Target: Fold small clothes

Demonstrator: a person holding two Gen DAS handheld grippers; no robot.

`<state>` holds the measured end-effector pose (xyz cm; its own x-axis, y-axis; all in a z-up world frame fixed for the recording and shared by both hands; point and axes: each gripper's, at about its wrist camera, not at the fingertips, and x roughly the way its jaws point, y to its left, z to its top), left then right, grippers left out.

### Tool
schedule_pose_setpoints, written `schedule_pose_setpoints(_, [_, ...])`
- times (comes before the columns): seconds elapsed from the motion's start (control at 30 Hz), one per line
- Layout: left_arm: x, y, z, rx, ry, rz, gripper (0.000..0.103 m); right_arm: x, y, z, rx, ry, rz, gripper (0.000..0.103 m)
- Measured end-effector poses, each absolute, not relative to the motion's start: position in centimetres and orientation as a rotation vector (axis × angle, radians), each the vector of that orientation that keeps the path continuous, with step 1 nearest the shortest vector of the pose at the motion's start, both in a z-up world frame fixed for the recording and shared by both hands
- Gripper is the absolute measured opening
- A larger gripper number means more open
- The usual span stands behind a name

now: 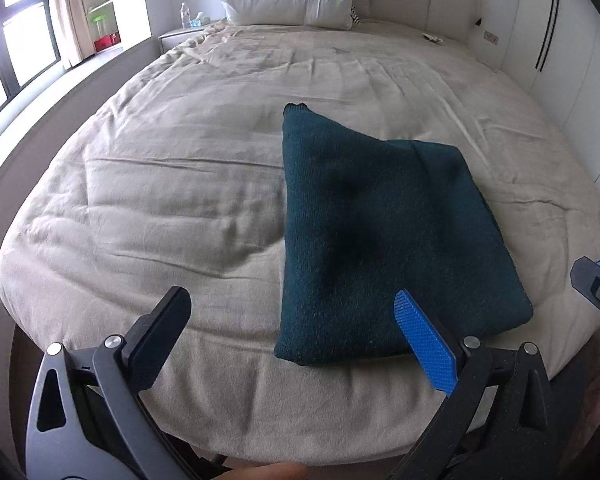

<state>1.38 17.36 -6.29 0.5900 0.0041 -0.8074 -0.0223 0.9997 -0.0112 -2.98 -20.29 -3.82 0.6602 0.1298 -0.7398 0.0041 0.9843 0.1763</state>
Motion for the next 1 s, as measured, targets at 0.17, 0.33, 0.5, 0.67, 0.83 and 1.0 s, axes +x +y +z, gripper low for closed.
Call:
schedule_pose_setpoints(0.17, [1.43, 17.16, -6.4, -0.017, 0.944, 0.017, 0.103, -2.84, -20.44, -3.72, 0.169, 0.855, 0.08, 0.103])
schedule_pose_setpoints(0.33, [1.46, 17.04, -6.53, -0.018, 0.945, 0.017, 0.103, -2.96, -20.23, -3.75, 0.163, 0.858, 0.083, 0.103])
schedule_pose_setpoints(0.5, [1.47, 16.99, -6.57, -0.018, 0.945, 0.018, 0.103, -2.88, -20.18, -3.9, 0.16, 0.867, 0.084, 0.103])
schedule_pose_setpoints(0.67, [1.49, 16.97, -6.76, -0.016, 0.947, 0.02, 0.103, -2.88, -20.09, -3.99, 0.158, 0.869, 0.085, 0.103])
schedule_pose_setpoints(0.83, [1.5, 16.99, -6.79, -0.016, 0.947, 0.019, 0.103, -2.91, -20.03, -4.16, 0.159, 0.872, 0.086, 0.103])
schedule_pose_setpoints(1.0, [1.49, 16.97, -6.77, -0.015, 0.947, 0.02, 0.103, -2.96, -19.98, -4.31, 0.158, 0.875, 0.089, 0.103])
